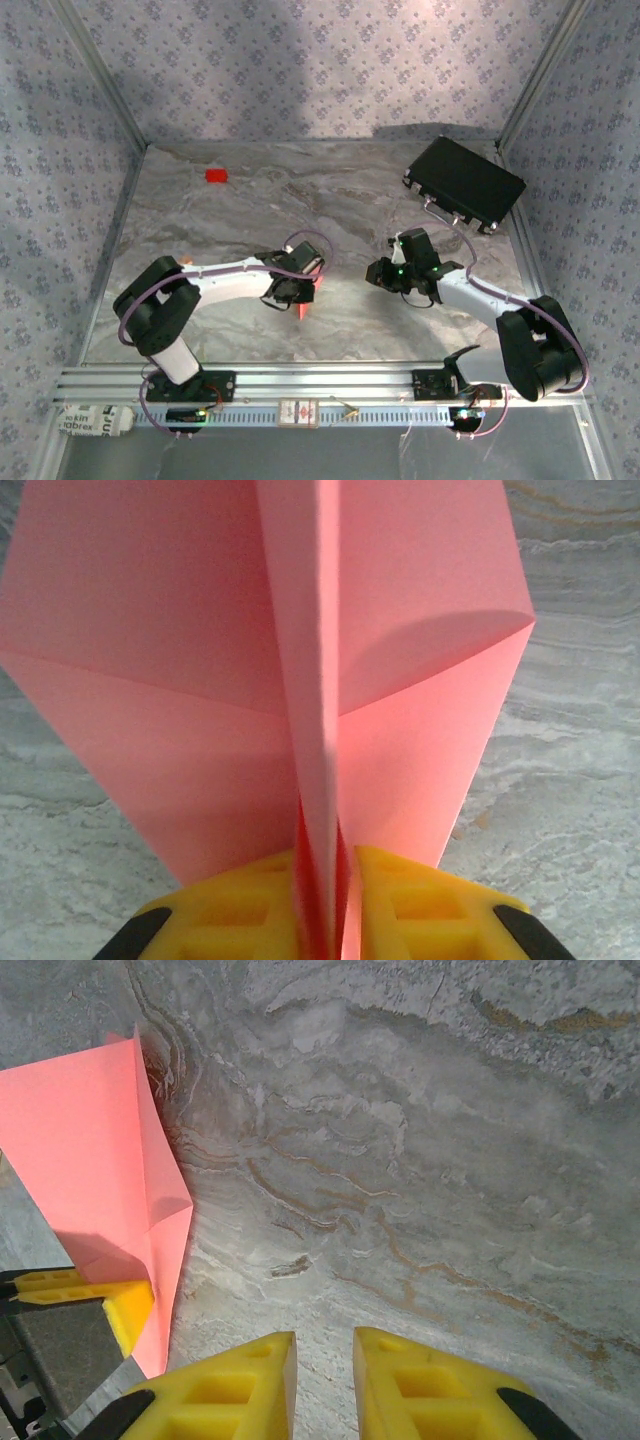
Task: Fold a paper plane with a square sheet of paper (pick it up from the middle)
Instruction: Move the paper plane to the center of the table.
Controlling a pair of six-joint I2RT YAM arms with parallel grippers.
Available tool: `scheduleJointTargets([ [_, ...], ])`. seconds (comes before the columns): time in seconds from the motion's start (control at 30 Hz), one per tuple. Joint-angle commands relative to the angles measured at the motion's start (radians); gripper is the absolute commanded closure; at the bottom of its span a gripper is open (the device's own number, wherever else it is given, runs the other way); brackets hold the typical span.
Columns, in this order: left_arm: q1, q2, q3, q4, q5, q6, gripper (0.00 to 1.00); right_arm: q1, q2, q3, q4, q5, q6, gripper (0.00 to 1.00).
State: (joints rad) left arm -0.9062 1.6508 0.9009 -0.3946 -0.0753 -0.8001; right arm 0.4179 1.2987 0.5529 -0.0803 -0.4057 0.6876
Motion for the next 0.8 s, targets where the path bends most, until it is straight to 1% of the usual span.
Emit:
scheduleJointTargets([
  [0.0, -0.012, 0.014, 0.027, -0.039, -0.002, 0.018, 0.81, 0.002, -0.003, 0.018, -0.022, 0.02, -0.016, 0.77],
  [0.17, -0.016, 0.03, 0.032, -0.046, -0.012, 0.023, 0.81, 0.002, -0.004, 0.01, -0.015, 0.021, -0.011, 0.77],
  [0.6, -0.042, 0.132, 0.078, -0.095, -0.044, 0.017, 0.81, -0.003, -0.014, 0.003, -0.022, 0.029, -0.017, 0.77],
  [0.77, -0.046, 0.155, 0.106, -0.108, -0.05, 0.012, 0.79, -0.014, -0.034, -0.008, -0.029, 0.031, -0.02, 0.77],
])
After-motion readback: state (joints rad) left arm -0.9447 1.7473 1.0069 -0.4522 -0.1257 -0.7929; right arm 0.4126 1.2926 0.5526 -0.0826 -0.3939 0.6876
